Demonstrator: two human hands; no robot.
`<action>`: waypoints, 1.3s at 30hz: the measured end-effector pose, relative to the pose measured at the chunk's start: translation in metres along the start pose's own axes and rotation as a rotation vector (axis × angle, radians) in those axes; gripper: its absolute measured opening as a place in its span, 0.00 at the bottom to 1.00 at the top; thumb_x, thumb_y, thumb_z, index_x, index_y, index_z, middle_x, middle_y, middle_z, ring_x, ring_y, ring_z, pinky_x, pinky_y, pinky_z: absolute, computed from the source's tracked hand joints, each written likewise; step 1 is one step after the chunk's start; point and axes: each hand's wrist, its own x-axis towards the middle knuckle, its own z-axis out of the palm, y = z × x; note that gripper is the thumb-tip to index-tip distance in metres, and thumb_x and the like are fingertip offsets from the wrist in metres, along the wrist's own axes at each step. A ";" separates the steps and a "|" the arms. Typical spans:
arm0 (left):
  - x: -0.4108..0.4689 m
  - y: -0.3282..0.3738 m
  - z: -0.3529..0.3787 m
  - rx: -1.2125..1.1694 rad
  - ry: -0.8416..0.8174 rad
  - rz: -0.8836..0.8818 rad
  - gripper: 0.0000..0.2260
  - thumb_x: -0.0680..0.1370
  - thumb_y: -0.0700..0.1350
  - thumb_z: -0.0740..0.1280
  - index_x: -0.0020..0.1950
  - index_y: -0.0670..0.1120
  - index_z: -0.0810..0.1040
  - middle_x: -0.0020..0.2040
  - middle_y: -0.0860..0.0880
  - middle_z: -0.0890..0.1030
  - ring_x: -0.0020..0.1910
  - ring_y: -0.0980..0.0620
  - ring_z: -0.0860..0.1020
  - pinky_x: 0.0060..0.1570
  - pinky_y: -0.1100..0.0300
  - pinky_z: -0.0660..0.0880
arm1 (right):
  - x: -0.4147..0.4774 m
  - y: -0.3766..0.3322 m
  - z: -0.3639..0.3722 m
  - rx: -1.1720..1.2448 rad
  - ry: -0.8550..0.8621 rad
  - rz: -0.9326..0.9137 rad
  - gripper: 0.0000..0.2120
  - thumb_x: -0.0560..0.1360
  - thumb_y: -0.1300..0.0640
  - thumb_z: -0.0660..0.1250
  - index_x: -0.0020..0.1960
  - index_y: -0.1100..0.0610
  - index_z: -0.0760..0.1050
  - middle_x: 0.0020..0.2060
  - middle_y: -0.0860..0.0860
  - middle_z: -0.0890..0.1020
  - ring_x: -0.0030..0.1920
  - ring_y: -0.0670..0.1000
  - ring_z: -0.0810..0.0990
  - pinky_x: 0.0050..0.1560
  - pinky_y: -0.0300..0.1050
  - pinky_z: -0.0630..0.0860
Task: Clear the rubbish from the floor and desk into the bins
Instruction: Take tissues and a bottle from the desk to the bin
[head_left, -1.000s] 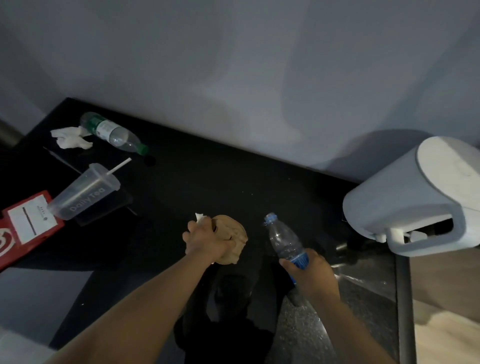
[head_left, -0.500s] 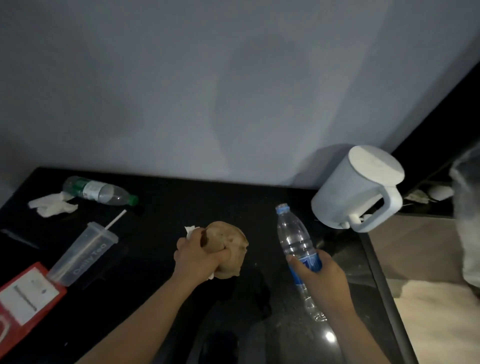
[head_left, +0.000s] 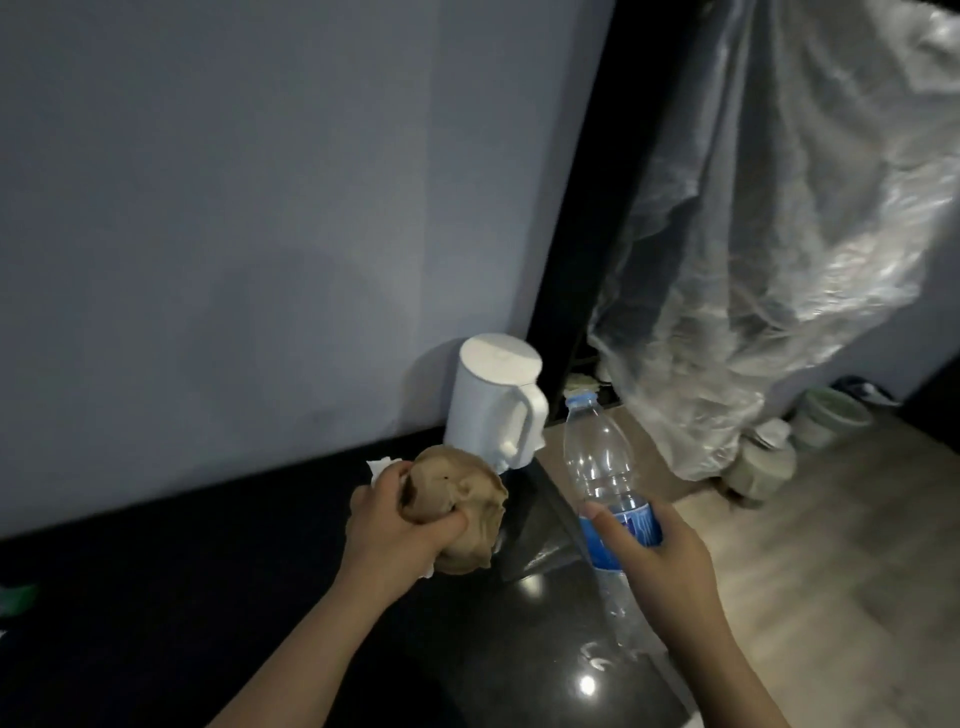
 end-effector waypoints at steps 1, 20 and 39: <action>0.000 0.013 0.012 -0.001 -0.021 0.043 0.41 0.54 0.63 0.71 0.66 0.59 0.66 0.59 0.50 0.67 0.56 0.50 0.73 0.55 0.49 0.76 | 0.000 0.001 -0.017 0.019 0.038 -0.005 0.12 0.69 0.46 0.74 0.41 0.54 0.78 0.34 0.51 0.81 0.33 0.48 0.78 0.34 0.41 0.73; -0.160 0.227 0.387 -0.172 -0.539 0.535 0.36 0.52 0.63 0.76 0.58 0.63 0.71 0.61 0.50 0.74 0.57 0.51 0.76 0.56 0.48 0.77 | -0.092 0.113 -0.412 0.085 0.748 0.036 0.15 0.69 0.43 0.70 0.47 0.54 0.77 0.38 0.52 0.81 0.37 0.49 0.79 0.34 0.37 0.72; -0.210 0.303 0.687 -0.184 -0.856 0.542 0.42 0.53 0.65 0.75 0.66 0.60 0.69 0.61 0.51 0.75 0.57 0.51 0.76 0.53 0.53 0.78 | -0.056 0.248 -0.631 0.032 1.052 0.243 0.23 0.63 0.35 0.66 0.48 0.50 0.75 0.40 0.49 0.81 0.40 0.48 0.80 0.39 0.40 0.75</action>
